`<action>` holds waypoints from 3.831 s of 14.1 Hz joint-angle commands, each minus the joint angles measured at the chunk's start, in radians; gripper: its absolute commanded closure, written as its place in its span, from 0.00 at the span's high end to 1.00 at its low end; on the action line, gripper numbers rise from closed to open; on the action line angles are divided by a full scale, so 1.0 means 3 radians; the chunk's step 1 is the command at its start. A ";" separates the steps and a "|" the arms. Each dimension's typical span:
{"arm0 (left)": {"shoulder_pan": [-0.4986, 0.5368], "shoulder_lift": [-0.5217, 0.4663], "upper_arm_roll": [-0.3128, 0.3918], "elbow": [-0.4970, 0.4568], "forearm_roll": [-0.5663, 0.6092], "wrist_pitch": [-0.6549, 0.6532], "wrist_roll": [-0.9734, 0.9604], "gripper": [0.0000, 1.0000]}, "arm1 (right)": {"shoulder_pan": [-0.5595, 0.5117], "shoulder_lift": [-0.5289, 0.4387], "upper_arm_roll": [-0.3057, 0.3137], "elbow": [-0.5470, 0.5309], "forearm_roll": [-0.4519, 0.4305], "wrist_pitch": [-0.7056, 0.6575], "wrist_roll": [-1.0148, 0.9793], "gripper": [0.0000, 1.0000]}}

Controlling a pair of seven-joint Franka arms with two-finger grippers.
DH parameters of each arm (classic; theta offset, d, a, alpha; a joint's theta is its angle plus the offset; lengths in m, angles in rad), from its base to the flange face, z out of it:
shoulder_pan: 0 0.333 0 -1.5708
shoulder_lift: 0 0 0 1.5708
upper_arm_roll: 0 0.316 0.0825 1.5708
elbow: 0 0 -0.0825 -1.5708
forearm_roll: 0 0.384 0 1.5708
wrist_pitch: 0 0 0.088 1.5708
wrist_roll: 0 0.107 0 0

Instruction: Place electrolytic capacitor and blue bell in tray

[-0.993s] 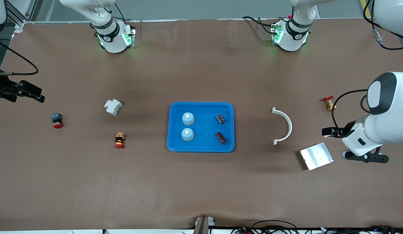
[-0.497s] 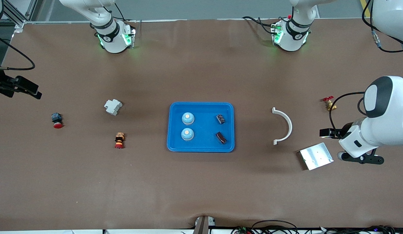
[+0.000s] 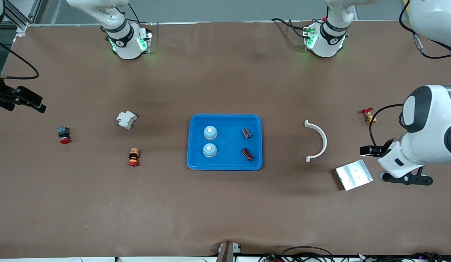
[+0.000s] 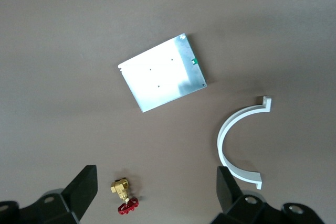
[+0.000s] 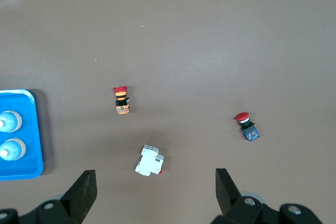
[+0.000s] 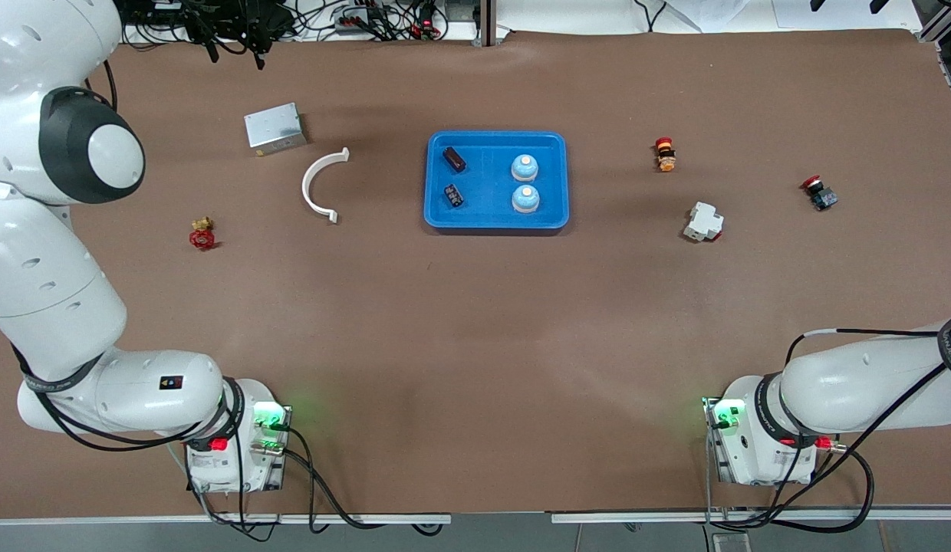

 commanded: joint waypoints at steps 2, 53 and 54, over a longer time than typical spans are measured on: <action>0.0003 -0.0048 0.0029 0.0012 -0.0011 -0.0076 -0.0018 1.00 | -0.0026 -0.0088 0.0011 -0.0140 -0.0072 0.0078 -0.0089 1.00; 0.0321 -0.1505 0.0049 -0.0755 -0.0722 -0.0132 -0.0049 1.00 | -0.0149 -0.0246 0.0006 -0.0406 -0.0016 0.0160 -0.0212 1.00; 0.0316 -0.1510 0.0049 -0.0755 -0.0722 -0.0132 -0.0109 1.00 | -0.0149 -0.0246 0.0006 -0.0406 -0.0016 0.0160 -0.0212 1.00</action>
